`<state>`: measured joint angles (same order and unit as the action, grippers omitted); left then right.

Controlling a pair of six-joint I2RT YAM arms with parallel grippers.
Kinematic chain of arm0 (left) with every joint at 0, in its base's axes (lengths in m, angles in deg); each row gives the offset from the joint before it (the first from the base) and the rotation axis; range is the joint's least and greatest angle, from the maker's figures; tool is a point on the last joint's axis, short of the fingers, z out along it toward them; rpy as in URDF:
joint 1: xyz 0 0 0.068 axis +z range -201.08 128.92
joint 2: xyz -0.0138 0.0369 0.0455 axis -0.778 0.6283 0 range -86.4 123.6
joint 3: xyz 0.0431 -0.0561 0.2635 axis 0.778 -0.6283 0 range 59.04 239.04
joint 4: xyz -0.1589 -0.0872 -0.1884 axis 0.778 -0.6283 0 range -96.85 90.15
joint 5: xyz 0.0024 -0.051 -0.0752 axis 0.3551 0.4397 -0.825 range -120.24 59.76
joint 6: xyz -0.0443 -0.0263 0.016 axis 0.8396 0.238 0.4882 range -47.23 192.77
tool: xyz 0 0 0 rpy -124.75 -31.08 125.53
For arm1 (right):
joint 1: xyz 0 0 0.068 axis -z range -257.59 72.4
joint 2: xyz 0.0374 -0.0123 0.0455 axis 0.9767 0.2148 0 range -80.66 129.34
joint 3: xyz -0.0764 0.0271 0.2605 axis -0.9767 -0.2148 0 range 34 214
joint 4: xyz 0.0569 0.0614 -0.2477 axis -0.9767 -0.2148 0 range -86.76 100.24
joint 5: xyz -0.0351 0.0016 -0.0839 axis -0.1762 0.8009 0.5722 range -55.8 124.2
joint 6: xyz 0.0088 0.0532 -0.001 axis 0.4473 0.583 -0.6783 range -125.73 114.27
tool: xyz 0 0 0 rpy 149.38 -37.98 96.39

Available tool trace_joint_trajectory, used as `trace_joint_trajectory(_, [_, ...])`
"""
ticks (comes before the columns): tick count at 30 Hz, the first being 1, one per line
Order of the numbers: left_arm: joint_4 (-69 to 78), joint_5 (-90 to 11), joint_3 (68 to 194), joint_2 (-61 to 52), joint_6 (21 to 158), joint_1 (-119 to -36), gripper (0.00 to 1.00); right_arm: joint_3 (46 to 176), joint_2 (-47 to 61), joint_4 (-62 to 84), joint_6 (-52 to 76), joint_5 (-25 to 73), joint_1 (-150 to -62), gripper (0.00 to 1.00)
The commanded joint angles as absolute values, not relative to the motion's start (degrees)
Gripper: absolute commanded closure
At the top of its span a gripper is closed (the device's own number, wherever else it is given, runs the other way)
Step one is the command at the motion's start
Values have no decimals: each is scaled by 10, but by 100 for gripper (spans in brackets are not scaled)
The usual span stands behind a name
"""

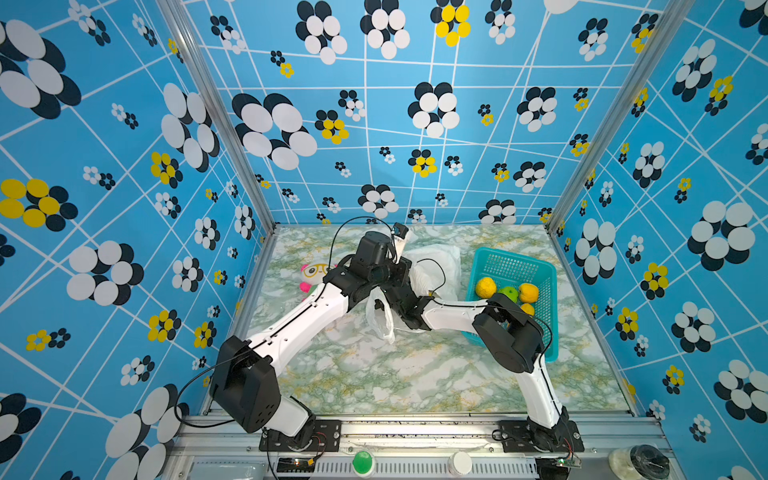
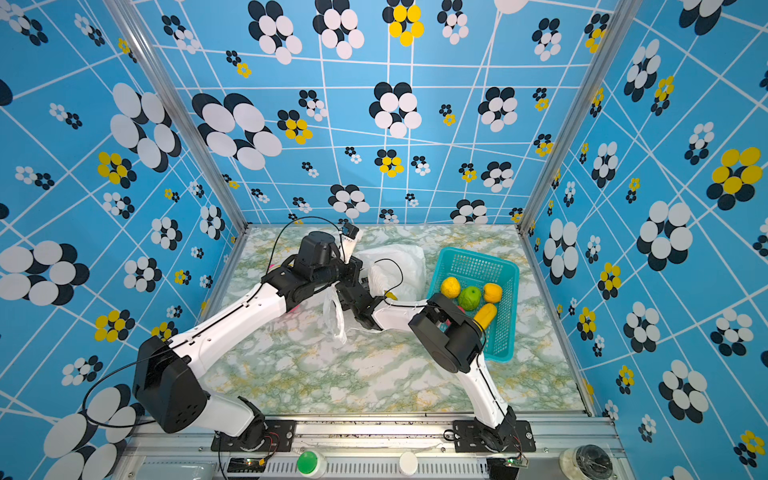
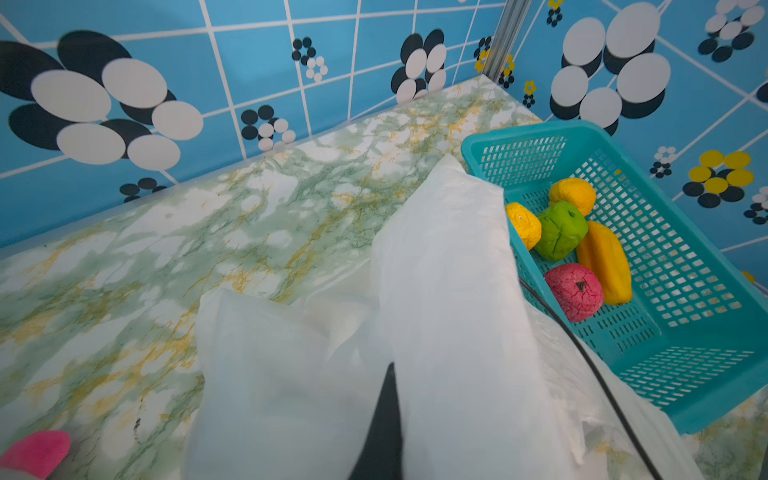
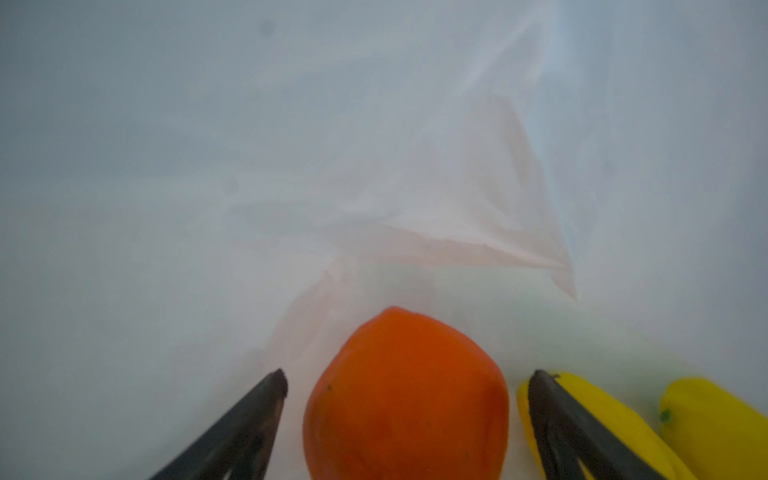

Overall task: Untie the knot of the plastic bag and take out the fruit
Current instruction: 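Close the right gripper on the orange fruit inside the bag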

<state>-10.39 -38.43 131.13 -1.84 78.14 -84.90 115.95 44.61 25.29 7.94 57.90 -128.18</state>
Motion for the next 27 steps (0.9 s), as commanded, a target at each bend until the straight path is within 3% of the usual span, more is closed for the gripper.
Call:
trace_joint_trajectory(1, [-86, -416, 1294, -50, 782, -854, 100, 1195, 484, 203, 118, 578, -1282, 8])
trace_joint_trajectory(4, [-94, -399, 1292, -54, 780, -854, 100, 1193, 491, 204, 126, 578, -1282, 11])
trace_joint_trajectory(10, [-108, -375, 1305, -40, 778, -850, 100, 1159, 448, 219, 122, 581, -1282, 31])
trace_joint_trajectory(18, [-136, -315, 1336, 15, 767, -828, 100, 1067, 349, 252, 135, 602, -1282, 48])
trace_joint_trajectory(27, [-132, -322, 1336, 14, 771, -815, 100, 967, 253, 312, 147, 611, -1282, 57])
